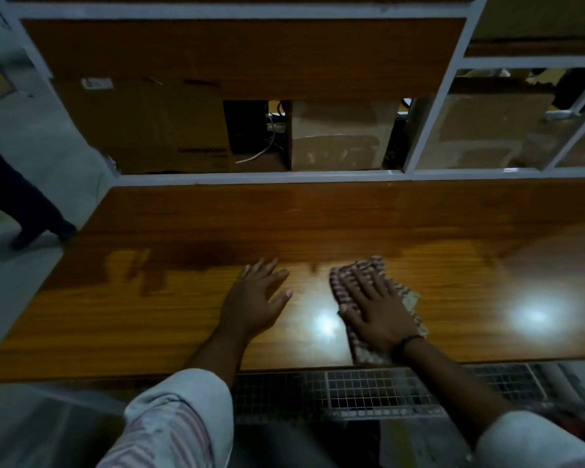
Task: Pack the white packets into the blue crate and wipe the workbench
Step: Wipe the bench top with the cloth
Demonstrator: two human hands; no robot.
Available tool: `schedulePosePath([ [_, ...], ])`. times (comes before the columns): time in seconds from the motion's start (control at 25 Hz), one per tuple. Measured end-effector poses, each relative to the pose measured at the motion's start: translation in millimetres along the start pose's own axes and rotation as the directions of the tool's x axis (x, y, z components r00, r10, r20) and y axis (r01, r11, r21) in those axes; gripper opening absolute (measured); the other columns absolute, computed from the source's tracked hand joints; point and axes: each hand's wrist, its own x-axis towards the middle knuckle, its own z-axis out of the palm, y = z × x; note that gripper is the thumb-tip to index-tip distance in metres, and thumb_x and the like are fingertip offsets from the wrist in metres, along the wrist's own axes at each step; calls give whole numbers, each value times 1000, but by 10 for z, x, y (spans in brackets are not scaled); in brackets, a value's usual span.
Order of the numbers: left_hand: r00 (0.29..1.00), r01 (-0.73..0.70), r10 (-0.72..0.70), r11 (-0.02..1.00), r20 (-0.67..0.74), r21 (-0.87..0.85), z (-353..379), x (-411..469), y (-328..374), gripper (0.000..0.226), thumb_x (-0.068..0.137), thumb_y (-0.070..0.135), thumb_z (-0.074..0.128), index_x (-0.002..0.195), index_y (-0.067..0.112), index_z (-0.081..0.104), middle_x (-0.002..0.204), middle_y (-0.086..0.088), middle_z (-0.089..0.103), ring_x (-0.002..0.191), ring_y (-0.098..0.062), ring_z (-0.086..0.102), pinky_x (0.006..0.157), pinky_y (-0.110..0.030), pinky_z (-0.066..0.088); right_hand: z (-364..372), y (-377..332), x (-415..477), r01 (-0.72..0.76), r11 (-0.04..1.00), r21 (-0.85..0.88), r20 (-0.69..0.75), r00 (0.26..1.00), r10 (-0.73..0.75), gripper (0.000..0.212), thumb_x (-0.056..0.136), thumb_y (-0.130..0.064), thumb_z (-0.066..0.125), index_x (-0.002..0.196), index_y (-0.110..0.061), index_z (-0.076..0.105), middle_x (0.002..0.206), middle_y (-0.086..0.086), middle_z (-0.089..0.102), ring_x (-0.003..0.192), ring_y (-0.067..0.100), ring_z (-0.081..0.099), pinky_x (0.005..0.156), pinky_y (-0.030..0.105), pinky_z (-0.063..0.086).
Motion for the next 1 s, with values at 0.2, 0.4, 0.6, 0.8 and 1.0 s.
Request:
schedulePosePath([
  [0.2,1000,14,-14,999,-1,-44,-25,16,8,57,95,66,48,147,43,50,164,13,30,155,-12,17,126,-41,12,-130,393,650,-340,939,59,14,940,340,75,96,-73,11,159,-36,-5,168,-1,-10,153,29,-13,122,54,-9],
  [0.4,999,39,-39,999,4,-20,-26,43,28,56,94,68,48,146,46,49,163,18,29,155,-10,16,126,-40,13,-98,-69,991,-119,991,64,40,992,116,72,96,-73,12,157,-39,-10,165,-4,-15,152,30,-17,120,52,-14],
  [0.6,999,33,-33,999,14,-2,-8,53,12,58,94,71,44,148,47,47,164,19,27,155,-9,15,127,-41,13,-4,-150,712,235,972,33,41,971,-236,67,97,-73,8,156,-46,-8,165,-9,-15,152,21,-17,120,44,-19],
  [0.8,988,154,-153,988,23,-18,-69,86,-11,64,94,69,50,152,47,39,165,17,21,152,-8,7,126,-44,14,-159,648,1235,-111,993,28,-14,994,112,80,82,-79,-8,154,-44,-12,164,-8,-16,153,26,-14,123,52,-8],
  [1.0,979,204,-203,978,-16,37,-60,241,-205,74,89,80,41,155,46,35,168,12,22,156,-15,12,123,-38,10,-250,620,1872,-255,966,50,22,967,255,75,93,-73,4,157,-37,-11,167,-1,-15,152,31,-17,121,53,-11],
])
